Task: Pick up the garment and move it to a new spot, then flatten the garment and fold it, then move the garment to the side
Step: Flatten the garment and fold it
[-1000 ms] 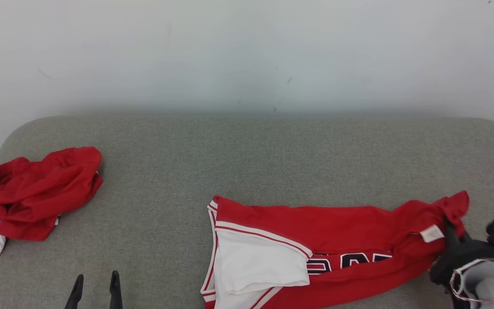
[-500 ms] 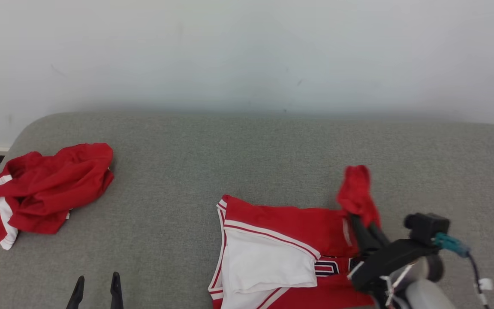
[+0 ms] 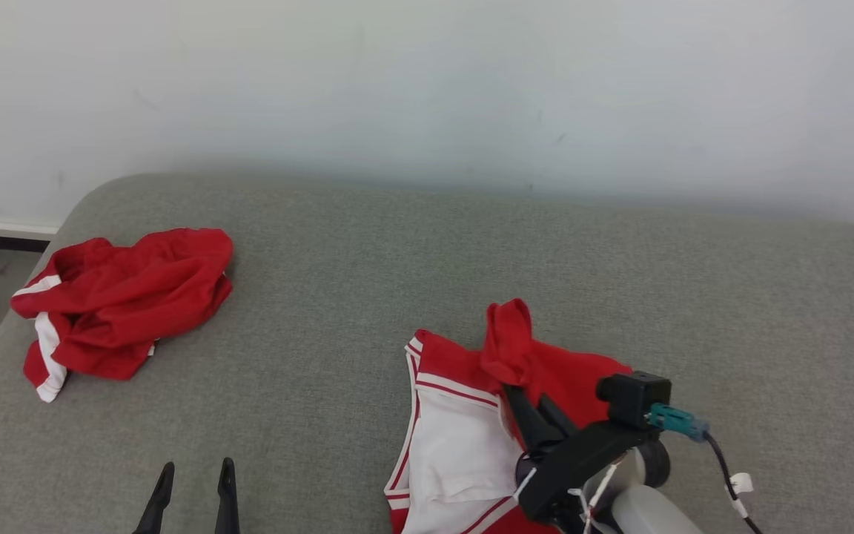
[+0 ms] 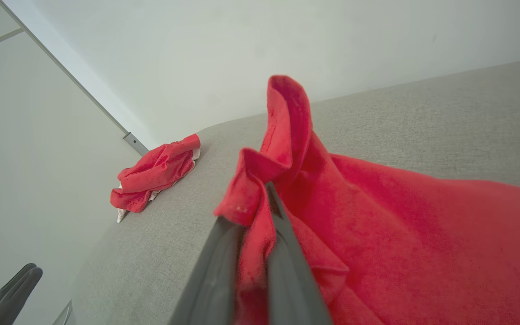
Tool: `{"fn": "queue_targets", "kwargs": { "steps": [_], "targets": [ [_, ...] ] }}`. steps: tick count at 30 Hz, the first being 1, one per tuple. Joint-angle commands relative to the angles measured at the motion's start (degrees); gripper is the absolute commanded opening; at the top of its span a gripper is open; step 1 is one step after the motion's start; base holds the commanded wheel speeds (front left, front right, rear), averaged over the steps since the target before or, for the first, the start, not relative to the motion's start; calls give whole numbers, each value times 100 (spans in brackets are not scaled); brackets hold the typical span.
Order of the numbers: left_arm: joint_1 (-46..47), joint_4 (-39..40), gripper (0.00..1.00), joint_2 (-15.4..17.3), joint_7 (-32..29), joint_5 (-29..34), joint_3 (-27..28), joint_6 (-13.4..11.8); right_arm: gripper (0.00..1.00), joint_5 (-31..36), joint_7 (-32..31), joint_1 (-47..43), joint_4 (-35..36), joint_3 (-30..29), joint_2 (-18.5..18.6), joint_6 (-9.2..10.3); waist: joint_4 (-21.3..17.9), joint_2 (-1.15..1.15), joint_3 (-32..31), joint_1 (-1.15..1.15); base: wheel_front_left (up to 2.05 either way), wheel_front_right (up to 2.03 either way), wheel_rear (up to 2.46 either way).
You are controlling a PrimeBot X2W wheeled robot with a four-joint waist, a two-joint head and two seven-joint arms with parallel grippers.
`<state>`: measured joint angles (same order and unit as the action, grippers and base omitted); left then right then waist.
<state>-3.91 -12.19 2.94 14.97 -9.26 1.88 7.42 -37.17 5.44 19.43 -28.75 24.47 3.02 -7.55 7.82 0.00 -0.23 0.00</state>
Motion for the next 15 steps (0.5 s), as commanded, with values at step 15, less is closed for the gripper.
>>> {"fn": "queue_targets", "kwargs": {
  "steps": [15],
  "targets": [
    [321, -213, 100, -8, 18, -119, -233, 6, 40, -1231, 754, 847, -1566, 1657, -13, 11, 349, 0, 152, 0, 0, 0, 0]
  ]
}}
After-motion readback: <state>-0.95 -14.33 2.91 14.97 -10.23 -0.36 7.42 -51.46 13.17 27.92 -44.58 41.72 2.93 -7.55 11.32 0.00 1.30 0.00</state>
